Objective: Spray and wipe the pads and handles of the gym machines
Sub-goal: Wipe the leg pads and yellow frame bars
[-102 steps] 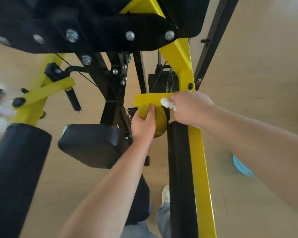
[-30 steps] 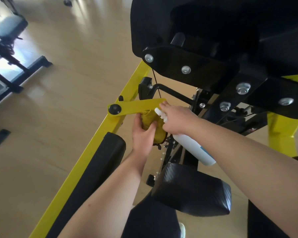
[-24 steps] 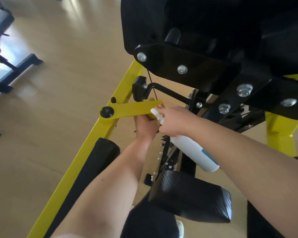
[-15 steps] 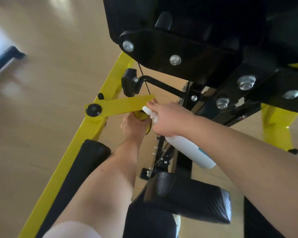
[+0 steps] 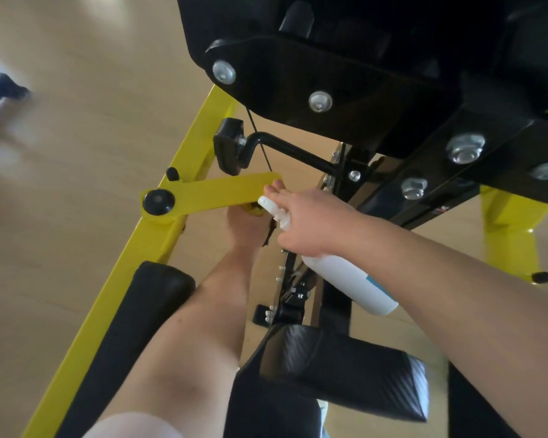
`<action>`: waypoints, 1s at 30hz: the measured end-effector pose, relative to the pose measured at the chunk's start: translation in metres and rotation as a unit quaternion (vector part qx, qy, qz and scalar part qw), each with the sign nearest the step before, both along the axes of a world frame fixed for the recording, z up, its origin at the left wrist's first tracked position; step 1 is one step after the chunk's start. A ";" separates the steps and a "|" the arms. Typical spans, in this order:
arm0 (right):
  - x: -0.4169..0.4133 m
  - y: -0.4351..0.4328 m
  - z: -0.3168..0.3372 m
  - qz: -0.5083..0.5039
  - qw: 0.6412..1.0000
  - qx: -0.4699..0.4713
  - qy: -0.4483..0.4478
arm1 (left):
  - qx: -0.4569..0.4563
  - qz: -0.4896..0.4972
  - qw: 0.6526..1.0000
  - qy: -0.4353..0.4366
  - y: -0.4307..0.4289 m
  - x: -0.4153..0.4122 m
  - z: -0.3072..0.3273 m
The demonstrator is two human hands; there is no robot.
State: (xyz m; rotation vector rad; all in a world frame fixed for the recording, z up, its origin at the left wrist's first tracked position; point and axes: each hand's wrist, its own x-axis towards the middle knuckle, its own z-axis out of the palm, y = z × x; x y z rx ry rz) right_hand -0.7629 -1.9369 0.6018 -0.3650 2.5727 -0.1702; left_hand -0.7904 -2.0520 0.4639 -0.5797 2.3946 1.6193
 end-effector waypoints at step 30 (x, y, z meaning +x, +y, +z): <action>-0.010 -0.006 -0.001 0.019 0.999 0.043 0.021 | 0.102 0.115 0.968 -0.196 -0.009 -0.003 -0.038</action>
